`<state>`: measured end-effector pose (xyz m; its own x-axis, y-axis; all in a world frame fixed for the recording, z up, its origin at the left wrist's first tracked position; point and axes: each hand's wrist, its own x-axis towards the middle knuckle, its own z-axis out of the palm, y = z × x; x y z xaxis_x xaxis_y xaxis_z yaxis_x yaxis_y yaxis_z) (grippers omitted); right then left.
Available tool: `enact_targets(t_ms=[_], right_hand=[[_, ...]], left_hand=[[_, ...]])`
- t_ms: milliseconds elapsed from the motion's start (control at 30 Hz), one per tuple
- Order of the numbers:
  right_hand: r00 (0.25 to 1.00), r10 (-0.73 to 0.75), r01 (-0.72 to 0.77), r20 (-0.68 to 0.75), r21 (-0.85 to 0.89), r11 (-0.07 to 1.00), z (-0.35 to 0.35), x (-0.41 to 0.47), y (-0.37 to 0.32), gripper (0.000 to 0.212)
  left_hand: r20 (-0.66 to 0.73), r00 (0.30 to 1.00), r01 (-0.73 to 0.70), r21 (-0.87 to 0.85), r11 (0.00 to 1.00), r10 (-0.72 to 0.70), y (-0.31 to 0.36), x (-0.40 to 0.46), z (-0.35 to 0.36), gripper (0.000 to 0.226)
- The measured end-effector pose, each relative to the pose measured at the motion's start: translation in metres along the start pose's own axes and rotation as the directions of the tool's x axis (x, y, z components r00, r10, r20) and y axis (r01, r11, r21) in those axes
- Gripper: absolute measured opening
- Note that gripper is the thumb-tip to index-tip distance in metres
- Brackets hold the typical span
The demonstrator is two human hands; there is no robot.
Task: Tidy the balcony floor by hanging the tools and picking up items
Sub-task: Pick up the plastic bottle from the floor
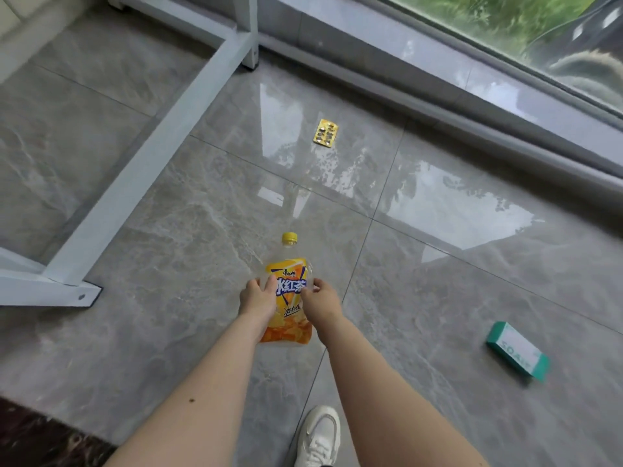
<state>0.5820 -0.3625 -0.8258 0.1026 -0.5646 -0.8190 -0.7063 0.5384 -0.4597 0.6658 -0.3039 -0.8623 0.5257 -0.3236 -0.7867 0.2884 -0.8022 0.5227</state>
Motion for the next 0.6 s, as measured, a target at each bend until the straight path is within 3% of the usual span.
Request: enact_targets(t_ms=[400,467,600], right_hand=[[0.995,-0.054,0.062,-0.088,0.094,0.994,-0.126,-0.049,-0.093,0.015],[0.995,-0.083,0.089,-0.056,0.126,0.988,-0.146,-0.051,-0.112,0.020],[0.993,-0.096,0.108,-0.073,0.172,0.979,-0.179,-0.048,-0.144,0.048]], left_hand=[[0.043,0.987,-0.157,0.079,0.984,0.154,0.156,-0.078,0.026,0.054],[0.046,0.983,-0.180,0.060,0.982,0.177,0.183,-0.086,0.031,0.052],[0.066,0.978,-0.202,0.030,0.979,0.200,0.226,-0.095,0.041,0.053]])
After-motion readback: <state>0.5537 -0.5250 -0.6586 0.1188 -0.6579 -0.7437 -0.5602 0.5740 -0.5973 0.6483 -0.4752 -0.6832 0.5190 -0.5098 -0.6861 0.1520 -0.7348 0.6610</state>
